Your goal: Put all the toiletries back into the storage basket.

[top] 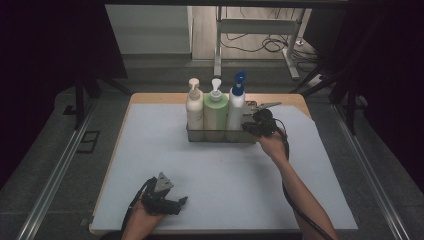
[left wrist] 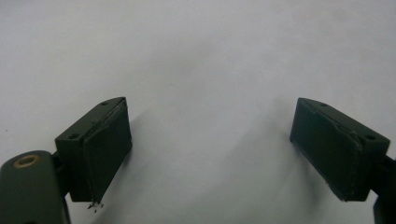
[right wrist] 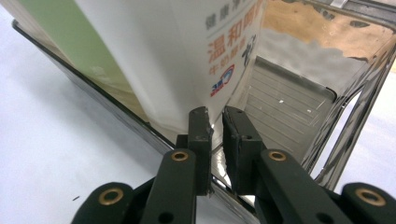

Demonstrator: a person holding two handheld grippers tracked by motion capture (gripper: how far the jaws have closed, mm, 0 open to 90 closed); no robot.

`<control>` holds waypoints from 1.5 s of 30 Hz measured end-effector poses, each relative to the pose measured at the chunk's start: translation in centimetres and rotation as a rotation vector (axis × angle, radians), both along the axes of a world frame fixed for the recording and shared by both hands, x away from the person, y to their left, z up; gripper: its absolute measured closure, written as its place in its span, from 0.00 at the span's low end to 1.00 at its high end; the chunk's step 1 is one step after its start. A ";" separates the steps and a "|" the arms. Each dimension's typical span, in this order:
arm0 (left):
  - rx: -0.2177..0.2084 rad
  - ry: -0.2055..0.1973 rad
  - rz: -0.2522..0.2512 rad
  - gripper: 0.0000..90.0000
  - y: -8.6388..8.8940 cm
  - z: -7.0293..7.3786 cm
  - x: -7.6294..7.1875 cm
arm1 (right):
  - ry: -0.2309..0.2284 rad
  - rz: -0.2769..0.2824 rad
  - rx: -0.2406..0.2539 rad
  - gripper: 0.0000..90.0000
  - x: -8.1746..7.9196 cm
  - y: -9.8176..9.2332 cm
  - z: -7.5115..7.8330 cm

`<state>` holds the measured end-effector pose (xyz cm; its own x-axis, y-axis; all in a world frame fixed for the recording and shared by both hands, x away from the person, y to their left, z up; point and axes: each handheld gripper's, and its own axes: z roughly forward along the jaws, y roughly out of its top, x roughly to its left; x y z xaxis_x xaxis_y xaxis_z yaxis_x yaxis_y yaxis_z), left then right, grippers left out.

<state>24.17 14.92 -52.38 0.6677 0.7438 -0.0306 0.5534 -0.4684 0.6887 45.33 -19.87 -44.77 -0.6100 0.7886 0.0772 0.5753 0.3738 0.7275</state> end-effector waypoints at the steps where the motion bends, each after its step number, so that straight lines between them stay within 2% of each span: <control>1: 0.000 0.000 0.000 0.14 0.0 0.0 0.0 | -0.001 0.002 0.000 0.90 -0.1 0.0 0.1; 9: 0.000 0.000 0.000 0.14 0.0 0.0 0.0 | -0.010 0.014 0.005 0.84 -0.7 -0.1 1.0; 16: 0.000 0.000 0.001 0.14 0.0 0.0 0.0 | -0.029 0.016 0.002 0.65 -1.3 -0.3 1.7; 17: 0.000 0.000 0.001 0.14 0.0 0.0 0.0 | -0.029 0.016 0.002 0.65 -1.3 -0.3 1.7; 18: 0.000 -0.001 0.001 0.14 0.0 0.0 0.0 | -0.031 0.021 -0.002 0.59 -1.5 -0.3 1.7; 22: -0.001 -0.001 0.000 0.14 0.0 0.0 0.0 | -0.040 0.028 -0.003 0.48 -2.0 -0.3 2.1; 31: -0.003 -0.001 0.001 0.14 0.0 0.0 0.0 | -0.057 0.045 -0.034 0.30 -3.3 -0.5 2.7; 40: -0.003 -0.001 0.001 0.14 0.0 0.0 0.0 | -0.074 0.070 -0.057 0.20 -4.6 -1.1 3.1; 45: -0.003 -0.001 0.001 0.14 0.0 0.0 0.0 | -0.075 0.089 -0.058 0.19 -5.5 -1.4 3.4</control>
